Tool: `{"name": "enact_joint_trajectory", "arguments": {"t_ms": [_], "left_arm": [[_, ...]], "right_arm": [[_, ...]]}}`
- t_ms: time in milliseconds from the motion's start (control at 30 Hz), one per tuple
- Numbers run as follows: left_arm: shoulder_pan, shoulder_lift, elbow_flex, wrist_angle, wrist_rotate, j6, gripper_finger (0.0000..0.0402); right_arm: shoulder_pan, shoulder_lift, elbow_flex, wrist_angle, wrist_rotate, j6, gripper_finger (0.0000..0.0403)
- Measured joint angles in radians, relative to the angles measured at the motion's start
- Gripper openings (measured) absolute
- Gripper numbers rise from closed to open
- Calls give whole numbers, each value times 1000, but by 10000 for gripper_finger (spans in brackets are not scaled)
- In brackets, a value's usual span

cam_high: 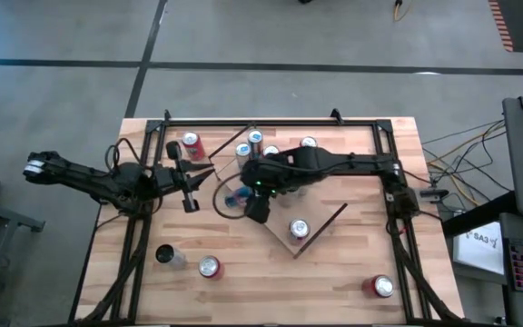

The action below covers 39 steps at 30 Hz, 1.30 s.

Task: Place canned beverage on shelf
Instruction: Put the blue soda can on the shelf aligned with the blue can on the shelf

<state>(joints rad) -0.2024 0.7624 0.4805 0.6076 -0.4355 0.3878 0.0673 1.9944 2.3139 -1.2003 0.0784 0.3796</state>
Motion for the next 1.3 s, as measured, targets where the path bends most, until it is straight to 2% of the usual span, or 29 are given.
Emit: {"name": "enact_joint_trajectory", "arguments": {"t_ms": [267, 467, 567, 733, 900, 1033, 1167, 1300], "left_arm": [[0, 1, 0, -27, 0, 19, 36], [0, 3, 0, -127, 0, 5, 38], [0, 8, 0, -177, 0, -8, 51], [0, 25, 0, -239, 21, -52, 114], [0, 72, 0, -296, 54, -119, 222], [1, 135, 0, -298, 53, -100, 301], [6, 205, 32, -296, 52, -82, 345], [17, 282, 84, -294, 8, -66, 358]], "right_arm": [[-46, 48, 10, 0, 1, -34, 233], [-48, 48, 10, 0, 0, -44, 233], [-48, 47, 10, 0, 1, -56, 233], [-48, 47, 10, -3, 22, -84, 233], [-48, 47, 10, -26, 64, -96, 233], [-48, 47, 10, -25, 64, -96, 233], [-48, 47, 10, -24, 64, -104, 236], [-48, 47, 10, -22, 64, -104, 237]]}}
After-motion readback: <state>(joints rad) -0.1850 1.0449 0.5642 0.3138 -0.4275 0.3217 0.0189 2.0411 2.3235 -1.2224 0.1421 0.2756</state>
